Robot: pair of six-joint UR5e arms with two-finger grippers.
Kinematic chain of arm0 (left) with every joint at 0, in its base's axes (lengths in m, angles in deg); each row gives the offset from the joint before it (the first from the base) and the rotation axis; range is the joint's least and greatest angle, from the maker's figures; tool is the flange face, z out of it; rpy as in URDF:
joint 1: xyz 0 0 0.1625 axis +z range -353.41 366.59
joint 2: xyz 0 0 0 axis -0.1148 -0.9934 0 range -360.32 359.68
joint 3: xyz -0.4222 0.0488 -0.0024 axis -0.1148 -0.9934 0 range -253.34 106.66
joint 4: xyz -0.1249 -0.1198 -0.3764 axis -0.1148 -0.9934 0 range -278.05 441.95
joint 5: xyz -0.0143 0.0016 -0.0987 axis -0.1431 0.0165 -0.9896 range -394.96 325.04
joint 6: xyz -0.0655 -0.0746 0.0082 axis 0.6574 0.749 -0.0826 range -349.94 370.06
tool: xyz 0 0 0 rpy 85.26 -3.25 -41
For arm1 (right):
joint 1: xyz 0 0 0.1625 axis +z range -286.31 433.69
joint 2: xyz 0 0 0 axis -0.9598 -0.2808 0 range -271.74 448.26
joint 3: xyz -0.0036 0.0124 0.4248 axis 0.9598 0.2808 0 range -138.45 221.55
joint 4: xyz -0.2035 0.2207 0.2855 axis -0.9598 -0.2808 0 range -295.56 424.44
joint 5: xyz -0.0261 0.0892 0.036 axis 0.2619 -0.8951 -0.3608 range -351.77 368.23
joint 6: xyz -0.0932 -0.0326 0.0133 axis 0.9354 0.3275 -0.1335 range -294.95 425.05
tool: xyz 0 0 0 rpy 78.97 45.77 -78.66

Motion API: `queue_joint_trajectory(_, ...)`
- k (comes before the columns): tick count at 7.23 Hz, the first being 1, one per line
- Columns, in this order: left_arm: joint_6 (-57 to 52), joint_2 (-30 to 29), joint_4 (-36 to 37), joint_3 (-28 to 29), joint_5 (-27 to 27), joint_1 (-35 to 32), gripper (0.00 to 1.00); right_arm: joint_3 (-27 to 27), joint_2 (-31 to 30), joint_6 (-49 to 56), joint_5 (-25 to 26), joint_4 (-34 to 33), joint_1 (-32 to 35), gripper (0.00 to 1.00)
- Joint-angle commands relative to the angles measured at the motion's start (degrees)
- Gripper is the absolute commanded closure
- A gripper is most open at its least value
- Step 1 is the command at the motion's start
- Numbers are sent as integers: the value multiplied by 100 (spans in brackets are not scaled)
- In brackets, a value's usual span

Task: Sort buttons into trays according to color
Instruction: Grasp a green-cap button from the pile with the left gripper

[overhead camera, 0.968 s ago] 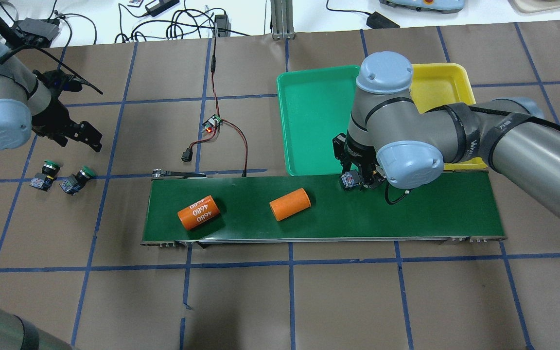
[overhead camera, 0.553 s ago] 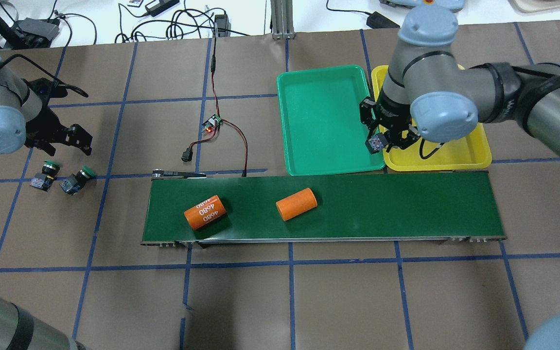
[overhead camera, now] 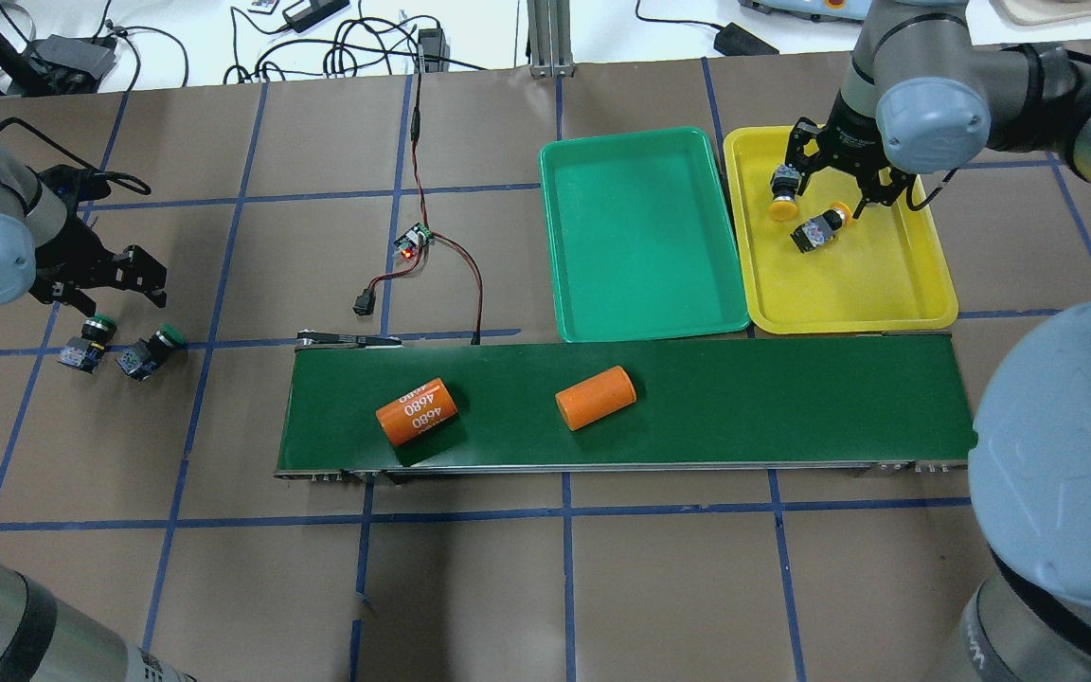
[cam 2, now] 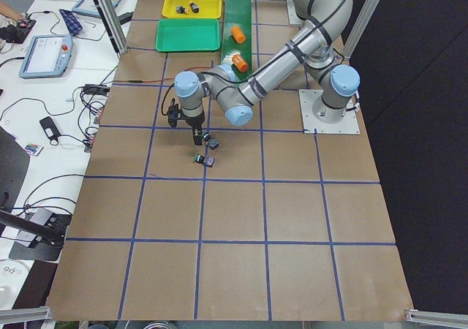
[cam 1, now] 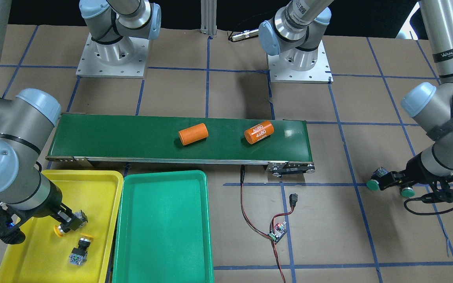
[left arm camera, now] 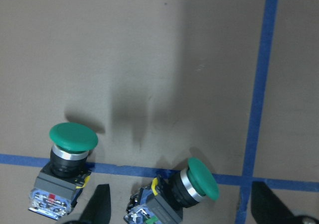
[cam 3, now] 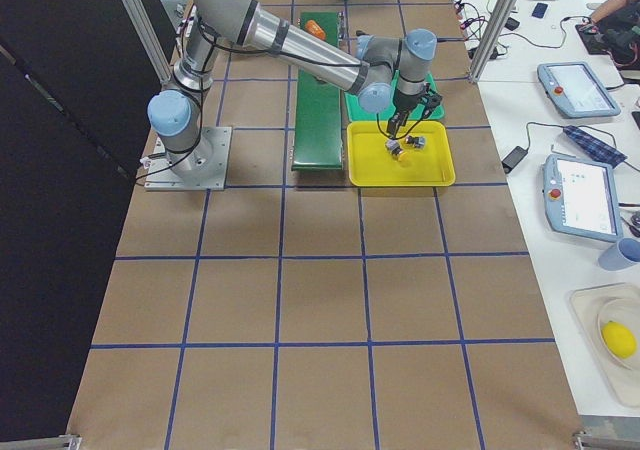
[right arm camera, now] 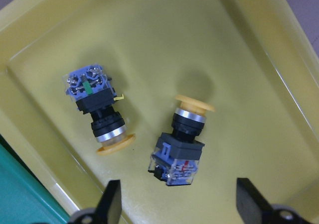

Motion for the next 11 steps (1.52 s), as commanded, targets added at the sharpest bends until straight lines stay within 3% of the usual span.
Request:
queue_joint_trajectory(1, 13, -226, -325, 864, 43, -106, 0, 24, -522, 10, 2, 699, 62, 0)
queue_joint_trajectory(2, 413, -209, -1068, 1034, -17, -124, 0, 24, -1083, 27, -15, 1027, 219, 0)
queue_joint_trajectory(3, 1575, -200, -1075, 1027, 78, -90, 0, 24, -1559, 19, -7, 1335, 560, 0)
queue_joint_trajectory(5, 1683, -95, -1163, 591, 62, -89, 0, 33, -2378, -8, 37, 2029, 1394, 0)
queue_joint_trajectory(6, 1709, 79, -859, -48, 52, -98, 0, -2, -2329, 1, 81, 2128, 1773, 0)
queue_joint_trajectory(7, 1683, 151, 154, -498, 26, -81, 0, -106, -2328, 71, 151, 2138, 1872, 0)
queue_joint_trajectory(8, 1657, 21, 425, -546, -17, 15, 0, -125, -2407, 315, 117, 2051, 1751, 0)
queue_joint_trajectory(11, 1648, 29, 418, -818, -27, 174, 0, -134, -2294, 783, -15, 2093, 1566, 0)
